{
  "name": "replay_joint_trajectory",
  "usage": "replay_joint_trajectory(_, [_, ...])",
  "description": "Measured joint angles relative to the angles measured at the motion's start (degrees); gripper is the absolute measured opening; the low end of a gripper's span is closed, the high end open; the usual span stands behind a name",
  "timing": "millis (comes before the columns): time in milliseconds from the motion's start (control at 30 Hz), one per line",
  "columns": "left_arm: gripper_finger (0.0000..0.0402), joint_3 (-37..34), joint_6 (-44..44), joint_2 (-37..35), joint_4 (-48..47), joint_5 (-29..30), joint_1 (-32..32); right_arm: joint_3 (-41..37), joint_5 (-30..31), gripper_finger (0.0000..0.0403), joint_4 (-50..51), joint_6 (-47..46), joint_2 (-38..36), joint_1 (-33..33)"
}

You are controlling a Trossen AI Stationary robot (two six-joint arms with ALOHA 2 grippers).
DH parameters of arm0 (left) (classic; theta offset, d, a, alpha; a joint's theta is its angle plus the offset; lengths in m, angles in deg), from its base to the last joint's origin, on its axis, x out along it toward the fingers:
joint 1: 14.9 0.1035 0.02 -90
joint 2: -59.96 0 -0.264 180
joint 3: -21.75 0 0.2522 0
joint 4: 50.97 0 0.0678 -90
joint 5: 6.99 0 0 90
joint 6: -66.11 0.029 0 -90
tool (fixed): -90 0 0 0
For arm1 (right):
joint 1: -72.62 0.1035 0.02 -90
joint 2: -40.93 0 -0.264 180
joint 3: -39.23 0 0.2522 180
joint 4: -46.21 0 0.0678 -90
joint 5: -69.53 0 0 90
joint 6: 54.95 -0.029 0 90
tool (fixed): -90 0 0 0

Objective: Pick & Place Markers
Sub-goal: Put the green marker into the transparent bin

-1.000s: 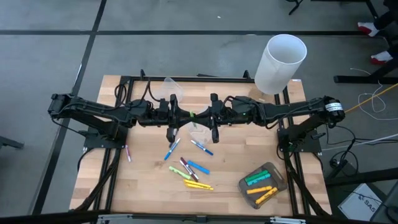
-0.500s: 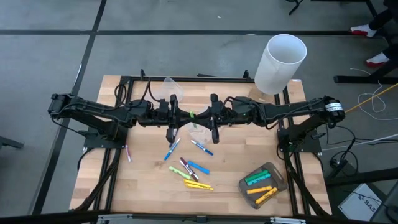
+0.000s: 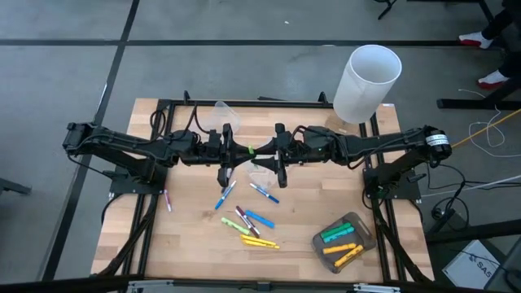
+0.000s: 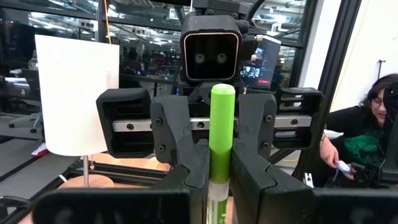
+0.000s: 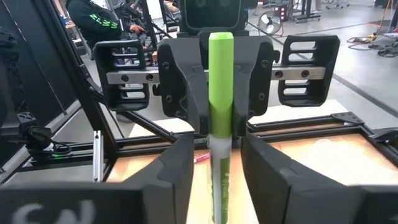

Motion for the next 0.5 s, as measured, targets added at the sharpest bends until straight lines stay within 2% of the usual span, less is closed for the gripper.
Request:
replay_joint_trajectory(233, [0.0034, 0.0, 0.87, 0.0, -0.01, 0.25, 0.0, 0.0, 0.0, 0.017, 1.49, -0.1, 0.0, 0.0])
replay_joint_trajectory(500, [0.0034, 0.0, 0.88, -0.25, -0.13, 0.26, -0.01, -0.02, 0.02, 0.0174, 2.23, 0.25, -1.38, 0.0])
